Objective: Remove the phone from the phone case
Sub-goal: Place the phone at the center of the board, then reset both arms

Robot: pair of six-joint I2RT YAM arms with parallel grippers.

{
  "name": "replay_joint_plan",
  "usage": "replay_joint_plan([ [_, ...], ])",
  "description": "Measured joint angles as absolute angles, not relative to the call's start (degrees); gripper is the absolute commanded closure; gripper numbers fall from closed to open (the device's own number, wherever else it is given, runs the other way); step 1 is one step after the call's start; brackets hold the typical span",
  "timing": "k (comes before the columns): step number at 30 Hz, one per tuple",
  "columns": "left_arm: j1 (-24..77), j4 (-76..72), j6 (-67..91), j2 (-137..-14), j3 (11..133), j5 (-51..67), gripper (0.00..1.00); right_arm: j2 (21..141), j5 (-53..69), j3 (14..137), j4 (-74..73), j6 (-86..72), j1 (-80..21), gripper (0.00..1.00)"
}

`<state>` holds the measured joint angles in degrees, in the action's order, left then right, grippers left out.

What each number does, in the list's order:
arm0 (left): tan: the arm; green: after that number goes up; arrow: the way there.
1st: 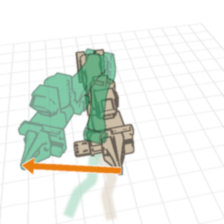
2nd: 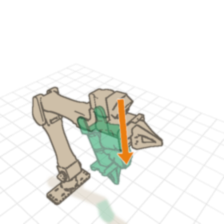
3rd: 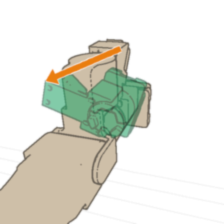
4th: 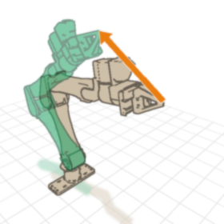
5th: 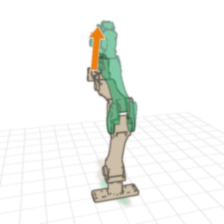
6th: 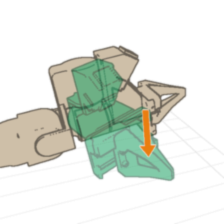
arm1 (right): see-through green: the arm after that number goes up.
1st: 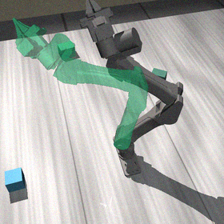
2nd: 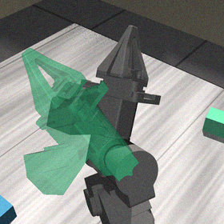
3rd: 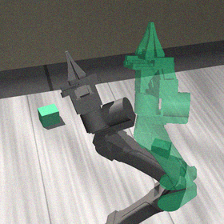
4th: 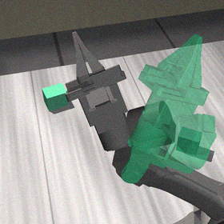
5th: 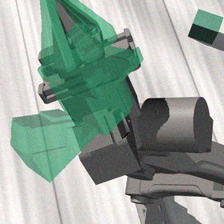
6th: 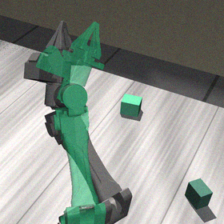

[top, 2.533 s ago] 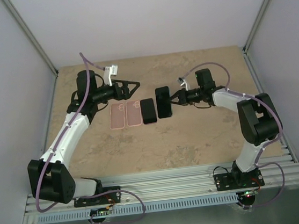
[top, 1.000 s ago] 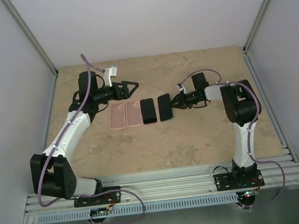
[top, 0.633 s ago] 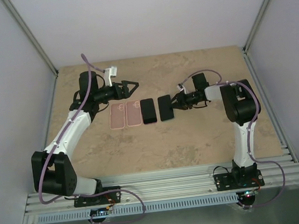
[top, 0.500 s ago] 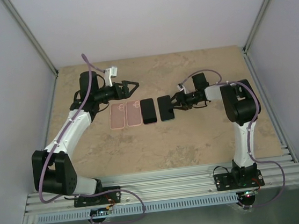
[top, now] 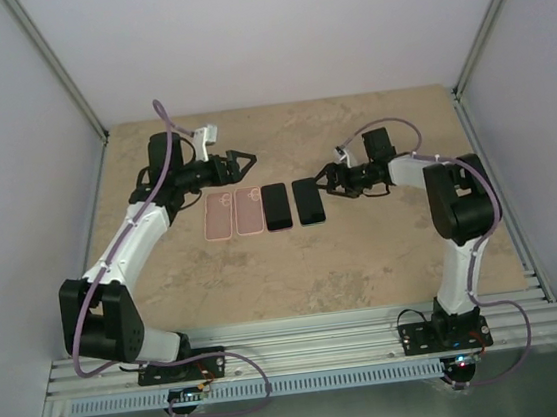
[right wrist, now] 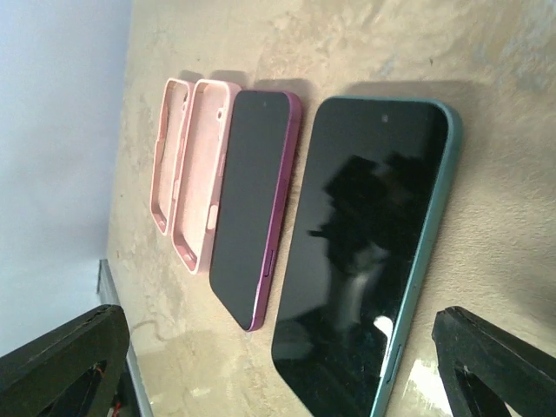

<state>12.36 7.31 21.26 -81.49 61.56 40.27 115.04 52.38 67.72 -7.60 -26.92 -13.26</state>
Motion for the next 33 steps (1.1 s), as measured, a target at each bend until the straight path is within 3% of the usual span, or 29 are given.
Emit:
replay_joint_plan([
  [10, 6.6, 22.4, 14.1, -84.0, 73.6, 39.3, 0.01, 102.2, 46.8, 67.5, -12.2, -20.1, -11.8, 0.02],
  [18, -3.6, 35.1, 5.8, -85.4, 81.0, 35.4, 0.01, 91.8, 46.1, 69.0, -15.2, -13.9, -4.0, 0.02],
  [25, -11.9, 38.8, 0.8, -85.3, 80.5, 32.8, 0.00, 84.7, 46.9, 67.3, -16.7, -7.3, 5.6, 0.02],
  [33, -19.2, 37.8, -1.9, -84.8, 71.7, 31.8, 0.00, 77.4, 47.4, 58.4, -16.8, -1.5, 14.9, 0.02],
])
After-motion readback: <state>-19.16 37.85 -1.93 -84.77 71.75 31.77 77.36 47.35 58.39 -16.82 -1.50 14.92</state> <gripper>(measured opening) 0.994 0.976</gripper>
